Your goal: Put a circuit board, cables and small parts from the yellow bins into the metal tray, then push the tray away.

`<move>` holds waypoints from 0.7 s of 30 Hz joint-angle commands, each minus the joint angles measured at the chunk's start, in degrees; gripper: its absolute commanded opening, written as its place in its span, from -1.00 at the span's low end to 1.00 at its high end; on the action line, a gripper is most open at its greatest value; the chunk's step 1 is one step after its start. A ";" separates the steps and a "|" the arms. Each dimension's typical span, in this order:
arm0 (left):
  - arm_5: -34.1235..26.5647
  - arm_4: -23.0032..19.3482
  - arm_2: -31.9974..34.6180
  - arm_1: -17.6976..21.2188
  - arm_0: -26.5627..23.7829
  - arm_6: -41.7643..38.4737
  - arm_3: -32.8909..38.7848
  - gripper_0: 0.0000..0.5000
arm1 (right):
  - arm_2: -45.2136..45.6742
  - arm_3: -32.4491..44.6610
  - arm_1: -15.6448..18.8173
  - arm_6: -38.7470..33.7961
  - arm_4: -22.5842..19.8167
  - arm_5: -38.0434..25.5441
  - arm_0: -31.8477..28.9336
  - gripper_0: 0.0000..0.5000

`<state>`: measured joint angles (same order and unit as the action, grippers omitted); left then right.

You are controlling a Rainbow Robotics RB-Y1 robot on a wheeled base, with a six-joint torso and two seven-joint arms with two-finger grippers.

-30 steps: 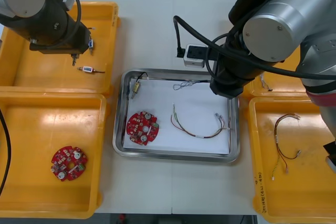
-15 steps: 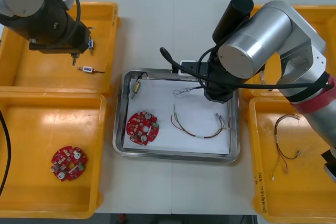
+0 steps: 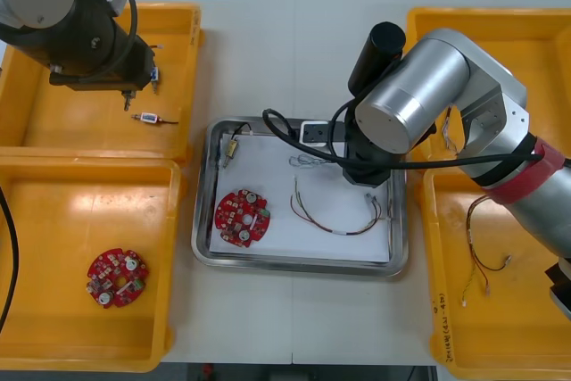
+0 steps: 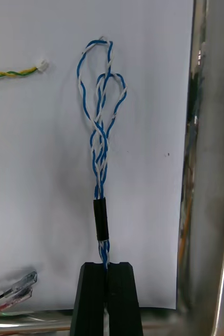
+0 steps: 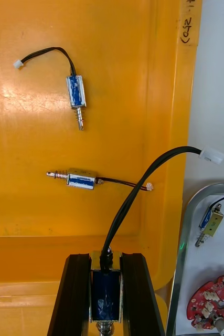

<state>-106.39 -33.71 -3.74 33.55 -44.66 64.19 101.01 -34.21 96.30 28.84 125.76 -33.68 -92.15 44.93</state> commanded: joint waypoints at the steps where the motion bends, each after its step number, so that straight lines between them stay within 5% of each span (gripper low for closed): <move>1: -0.49 -0.66 1.90 0.28 0.10 -5.74 2.35 -1.00 | -0.77 0.29 -0.71 -0.87 -0.34 0.57 -0.37 -0.24; 2: -0.49 -0.66 1.90 0.28 0.10 -5.83 2.43 -1.00 | -0.77 0.29 -0.71 -0.96 -0.42 0.66 -0.37 -0.07; 4: -0.49 -0.66 1.90 0.37 0.10 -5.83 2.35 -1.00 | -0.77 0.12 -0.71 -1.22 -0.78 0.66 -0.37 0.82; 5: -0.49 -0.66 1.90 0.28 0.10 -5.92 2.35 -1.00 | -0.77 0.03 -0.71 -1.31 -0.86 0.66 -0.37 1.00; 21: -0.49 -1.36 1.90 0.37 0.10 -6.45 2.79 -1.00 | 1.60 4.34 -0.80 -4.30 0.37 -5.76 -0.28 1.00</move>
<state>-106.39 -34.24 -3.74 33.55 -44.65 64.06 101.28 -34.42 97.03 28.83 124.38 -34.36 -95.88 44.92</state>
